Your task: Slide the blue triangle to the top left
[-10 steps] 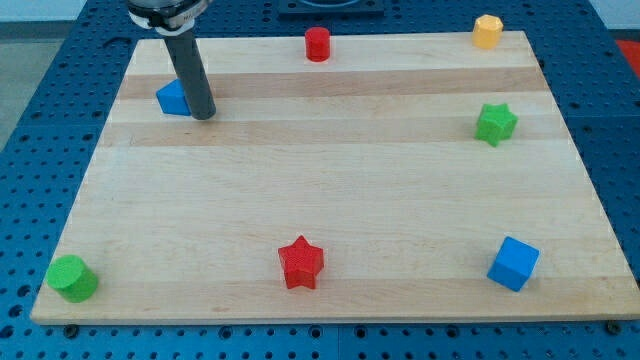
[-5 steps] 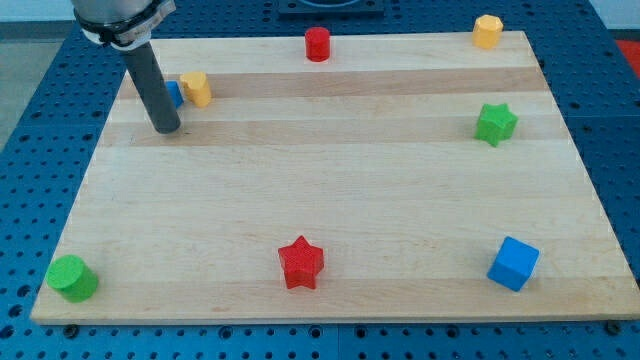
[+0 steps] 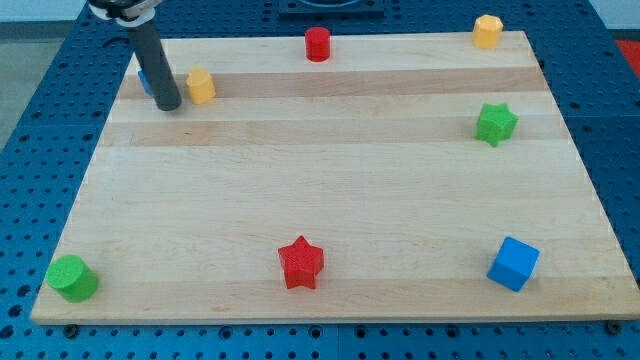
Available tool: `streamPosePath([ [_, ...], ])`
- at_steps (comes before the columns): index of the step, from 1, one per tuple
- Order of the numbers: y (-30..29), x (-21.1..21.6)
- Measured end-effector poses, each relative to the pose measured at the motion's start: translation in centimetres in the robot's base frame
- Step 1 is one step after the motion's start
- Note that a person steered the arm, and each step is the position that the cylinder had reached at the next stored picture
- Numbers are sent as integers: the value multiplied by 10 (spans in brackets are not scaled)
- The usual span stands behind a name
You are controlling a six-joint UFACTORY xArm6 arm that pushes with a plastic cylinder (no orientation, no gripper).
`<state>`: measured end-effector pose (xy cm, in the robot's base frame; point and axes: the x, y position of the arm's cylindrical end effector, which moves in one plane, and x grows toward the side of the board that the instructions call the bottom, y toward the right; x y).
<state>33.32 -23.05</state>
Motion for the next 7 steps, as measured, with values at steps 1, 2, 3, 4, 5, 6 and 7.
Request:
streamPosePath([
  [1, -13, -10],
  [2, -13, -37],
  [3, -12, -42],
  [4, -18, -28],
  [5, -35, -27],
  [6, -36, -48],
  [7, -35, -74],
])
